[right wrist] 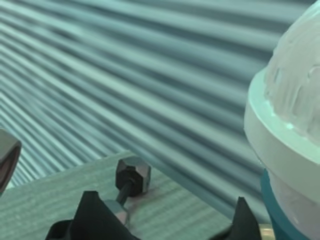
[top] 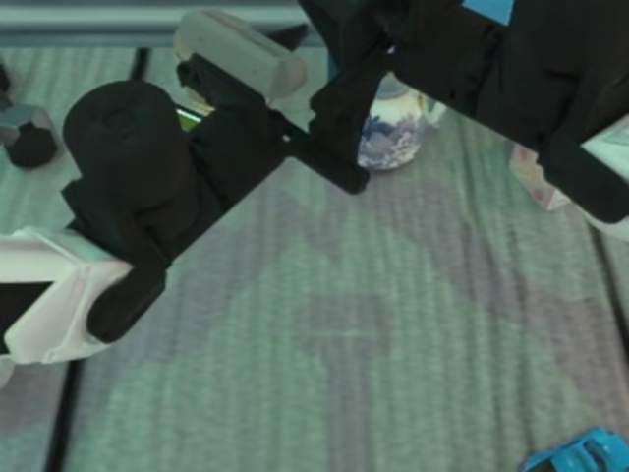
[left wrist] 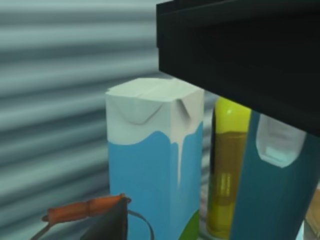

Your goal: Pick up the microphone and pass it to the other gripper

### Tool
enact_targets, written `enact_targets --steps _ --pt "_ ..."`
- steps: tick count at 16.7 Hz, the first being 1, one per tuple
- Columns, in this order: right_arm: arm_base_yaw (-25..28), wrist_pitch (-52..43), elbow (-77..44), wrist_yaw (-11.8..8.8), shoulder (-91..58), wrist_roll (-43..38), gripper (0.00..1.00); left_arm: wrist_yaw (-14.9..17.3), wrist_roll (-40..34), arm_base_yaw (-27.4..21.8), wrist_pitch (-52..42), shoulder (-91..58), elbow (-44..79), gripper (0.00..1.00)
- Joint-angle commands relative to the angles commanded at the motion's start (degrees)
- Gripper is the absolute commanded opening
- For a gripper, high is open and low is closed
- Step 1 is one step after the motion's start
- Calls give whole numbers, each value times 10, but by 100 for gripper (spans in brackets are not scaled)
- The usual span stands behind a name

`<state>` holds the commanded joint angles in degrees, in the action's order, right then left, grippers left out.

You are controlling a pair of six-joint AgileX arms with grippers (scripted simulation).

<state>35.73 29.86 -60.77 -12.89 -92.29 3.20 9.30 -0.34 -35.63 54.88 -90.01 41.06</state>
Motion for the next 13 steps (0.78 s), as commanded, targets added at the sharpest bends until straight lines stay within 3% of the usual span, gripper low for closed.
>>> enact_targets --steps 5,11,13 --pt "-6 0 -1 -1 9 1 0 -2 4 7 -1 3 -15 100" --pt "-58 0 44 -58 56 1 0 16 1 38 -8 131 -135 100" --pt "-68 0 53 -68 64 3 0 20 1 42 -8 148 -152 100"
